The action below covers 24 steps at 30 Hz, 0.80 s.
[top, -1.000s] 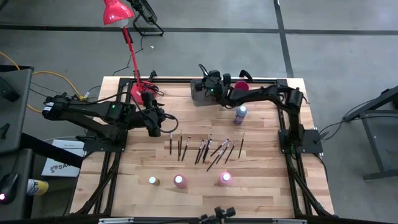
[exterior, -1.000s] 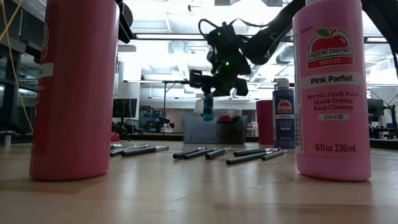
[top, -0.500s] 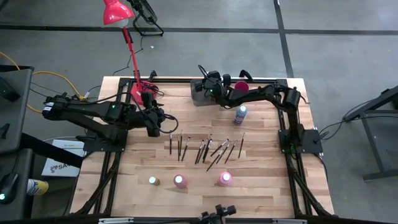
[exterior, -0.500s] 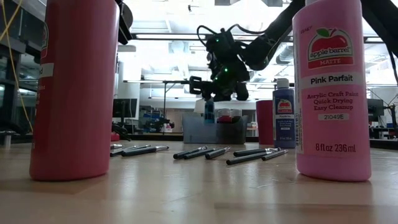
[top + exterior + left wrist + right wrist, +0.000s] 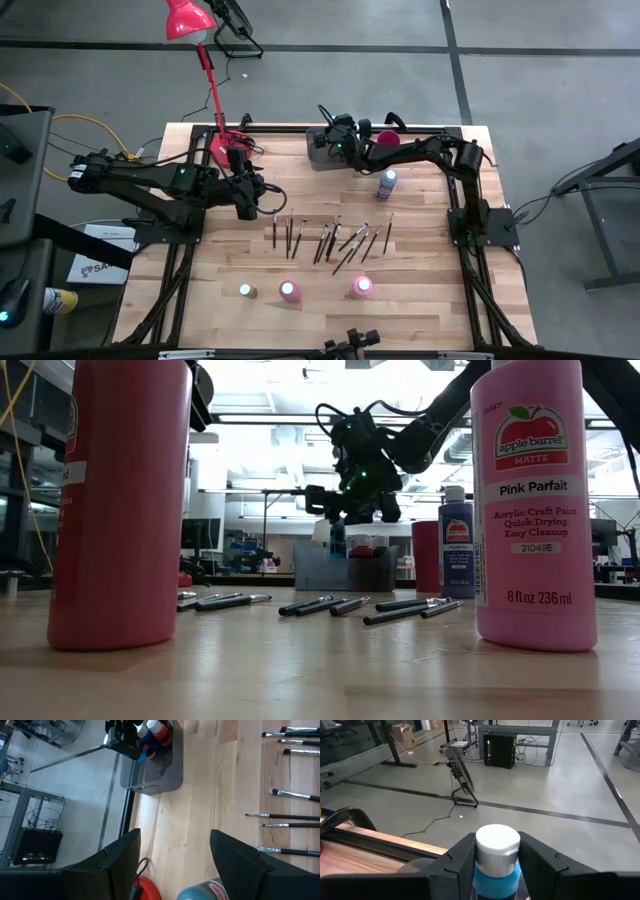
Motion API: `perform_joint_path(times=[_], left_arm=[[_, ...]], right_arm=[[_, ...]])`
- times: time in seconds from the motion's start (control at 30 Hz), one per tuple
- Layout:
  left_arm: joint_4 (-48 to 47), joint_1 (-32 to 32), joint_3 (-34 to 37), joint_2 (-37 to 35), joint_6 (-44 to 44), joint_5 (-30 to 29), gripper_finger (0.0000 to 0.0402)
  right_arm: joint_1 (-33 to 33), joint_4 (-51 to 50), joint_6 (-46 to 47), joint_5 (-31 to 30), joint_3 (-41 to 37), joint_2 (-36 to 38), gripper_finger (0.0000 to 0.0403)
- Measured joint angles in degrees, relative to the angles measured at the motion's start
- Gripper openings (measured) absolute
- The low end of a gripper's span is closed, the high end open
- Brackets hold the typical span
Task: Pick & Place Paint Supplies
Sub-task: Put the small light blue paint bottle into the black bin
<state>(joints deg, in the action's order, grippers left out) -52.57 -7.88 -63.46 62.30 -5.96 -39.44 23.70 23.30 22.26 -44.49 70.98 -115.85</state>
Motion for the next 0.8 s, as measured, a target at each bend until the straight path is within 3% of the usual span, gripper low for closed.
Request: perform_joint_path(times=[0.8], left_arm=[[-0.1, 0.0, 0.0, 0.0, 0.0, 0.0, 0.0232]], right_arm=[[0.0, -2.9, 0.7, 1.0, 0.0, 0.0, 0.0135]])
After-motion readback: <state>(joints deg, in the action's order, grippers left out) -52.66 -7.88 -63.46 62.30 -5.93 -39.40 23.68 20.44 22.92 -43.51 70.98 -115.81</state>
